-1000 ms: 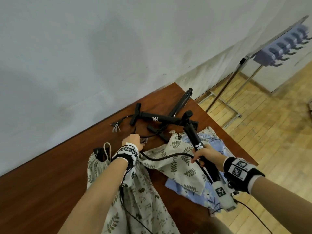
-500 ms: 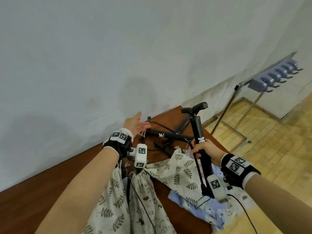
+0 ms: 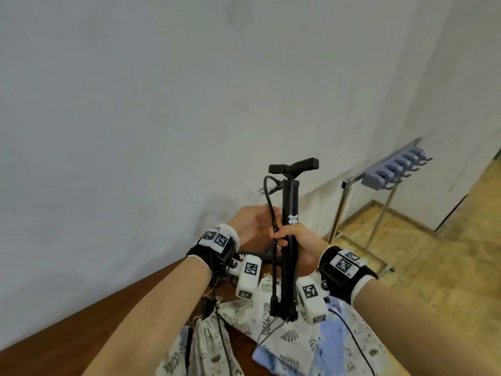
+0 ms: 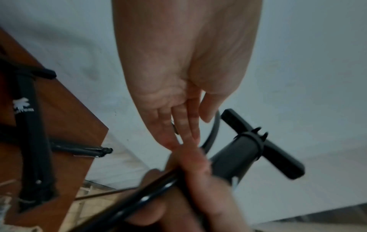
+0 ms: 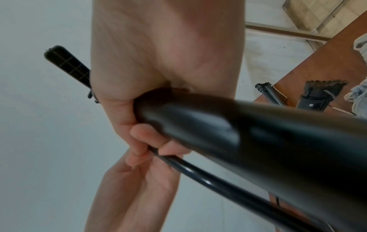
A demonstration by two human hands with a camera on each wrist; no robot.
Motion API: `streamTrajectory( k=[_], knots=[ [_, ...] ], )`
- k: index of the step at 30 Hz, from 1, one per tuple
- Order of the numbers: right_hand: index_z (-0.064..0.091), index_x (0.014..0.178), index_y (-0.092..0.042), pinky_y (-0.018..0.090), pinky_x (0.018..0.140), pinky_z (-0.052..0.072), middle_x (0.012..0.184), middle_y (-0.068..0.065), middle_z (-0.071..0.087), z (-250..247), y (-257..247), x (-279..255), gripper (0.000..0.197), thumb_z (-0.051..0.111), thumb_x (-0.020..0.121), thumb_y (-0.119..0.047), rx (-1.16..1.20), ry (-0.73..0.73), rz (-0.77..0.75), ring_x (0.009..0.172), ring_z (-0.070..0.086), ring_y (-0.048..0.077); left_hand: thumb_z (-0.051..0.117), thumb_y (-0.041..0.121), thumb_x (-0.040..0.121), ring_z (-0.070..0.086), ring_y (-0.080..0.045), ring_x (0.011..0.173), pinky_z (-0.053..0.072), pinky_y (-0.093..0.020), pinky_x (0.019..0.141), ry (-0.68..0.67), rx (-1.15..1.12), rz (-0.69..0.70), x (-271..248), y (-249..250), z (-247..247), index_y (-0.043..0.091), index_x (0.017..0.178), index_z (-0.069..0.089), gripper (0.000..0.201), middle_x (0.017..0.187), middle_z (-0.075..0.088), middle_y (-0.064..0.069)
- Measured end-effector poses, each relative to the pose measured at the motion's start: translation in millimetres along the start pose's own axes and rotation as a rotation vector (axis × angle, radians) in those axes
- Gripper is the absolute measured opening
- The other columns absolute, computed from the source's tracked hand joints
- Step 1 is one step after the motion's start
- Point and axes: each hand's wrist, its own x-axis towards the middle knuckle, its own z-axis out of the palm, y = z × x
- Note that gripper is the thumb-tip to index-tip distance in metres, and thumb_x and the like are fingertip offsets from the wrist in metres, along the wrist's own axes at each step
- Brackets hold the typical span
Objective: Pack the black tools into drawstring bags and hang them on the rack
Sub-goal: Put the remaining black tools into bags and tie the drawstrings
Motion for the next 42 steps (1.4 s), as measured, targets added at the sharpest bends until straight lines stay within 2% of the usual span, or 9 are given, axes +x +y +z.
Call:
streamTrajectory(
  k=[3,7,11,17,20,23,30,36,42],
  knots=[
    [0.059,0.085,-0.005,0.021,0.053,0.041,0.081,0.002,0.055,-5,4,-4,0.011,0.059,0.075,-0.001,0.012,-0.034,0.015,0.05,0.039,0.008,0.039,0.003,0.098,0.066,-0.022,0.086,0.056,-0.029,0.074,0.012,-0.037,0.09,-3,12,2,-0.001,0.109,0.061,0.025,0.096,0.065,-0.013],
    [0.062,0.084,-0.006,0.021,0.052,0.041,0.087,0.007,0.046,-12,3,-6,0.02,0.071,0.066,-0.007,0.042,-0.027,0.03,0.05,0.04,0.009,0.044,0.006,0.098,0.068,-0.022,0.092,0.056,-0.03,0.08,0.017,0.018,0.191,-8,17,6,-0.002,0.108,0.062,0.022,0.098,0.067,-0.015],
    [0.063,0.108,0.003,0.028,0.061,0.046,0.067,0.007,0.048,-19,-2,-11,0.037,0.062,0.073,-0.008,-0.031,0.003,0.105,0.059,0.046,0.016,0.056,0.008,0.093,0.071,-0.026,0.086,0.057,-0.03,0.076,0.089,0.237,0.379,-14,23,20,0.002,0.108,0.065,0.018,0.094,0.07,-0.015],
    [0.056,0.07,-0.007,0.031,0.058,0.046,0.07,0.012,0.049,-19,4,-8,0.01,0.064,0.067,-0.004,-0.165,0.131,0.009,0.058,0.052,0.02,0.065,0.003,0.087,0.071,-0.02,0.082,0.057,-0.031,0.081,0.065,0.385,0.467,-12,39,39,-0.002,0.102,0.064,0.016,0.087,0.071,-0.014],
    [0.049,0.099,-0.014,0.031,0.052,0.042,0.068,0.01,0.047,-19,8,-8,0.037,0.055,0.07,0.009,-0.058,0.101,0.015,0.053,0.047,0.021,0.068,0.01,0.085,0.069,-0.015,0.094,0.051,-0.032,0.092,0.098,0.623,0.524,-4,41,43,0.011,0.097,0.068,0.013,0.093,0.073,-0.002],
    [0.045,0.123,-0.031,0.028,0.049,0.037,0.066,0.009,0.044,-20,12,-10,0.066,0.044,0.078,0.018,0.033,0.018,0.047,0.052,0.043,0.02,0.061,0.012,0.09,0.062,-0.021,0.103,0.046,-0.027,0.09,0.133,0.72,0.463,6,43,42,0.014,0.108,0.061,0.019,0.111,0.064,-0.003],
    [0.046,0.092,-0.009,0.033,0.058,0.046,0.069,0.011,0.047,-29,10,-20,0.032,0.053,0.066,0.009,-0.028,0.077,0.04,0.059,0.047,0.025,0.045,0.02,0.1,0.036,-0.012,0.131,0.02,-0.021,0.106,0.151,0.803,0.395,19,42,34,0.007,0.128,0.046,0.032,0.143,0.041,0.001],
    [0.039,0.1,-0.015,0.029,0.052,0.036,0.063,0.002,0.041,-29,14,-24,0.049,0.042,0.059,0.011,0.022,0.003,0.084,0.052,0.041,0.017,0.047,0.031,0.098,0.053,-0.017,0.12,0.035,-0.042,0.109,0.09,0.954,0.428,30,40,37,0.022,0.122,0.055,0.028,0.124,0.061,0.002],
    [0.038,0.098,-0.015,0.029,0.053,0.032,0.065,0.004,0.038,-34,15,-29,0.053,0.041,0.054,0.014,-0.018,0.061,0.088,0.053,0.037,0.018,0.047,0.015,0.098,0.054,-0.014,0.118,0.039,-0.021,0.099,0.006,0.867,0.417,30,43,38,0.004,0.113,0.055,0.019,0.127,0.059,-0.001]
  ],
)
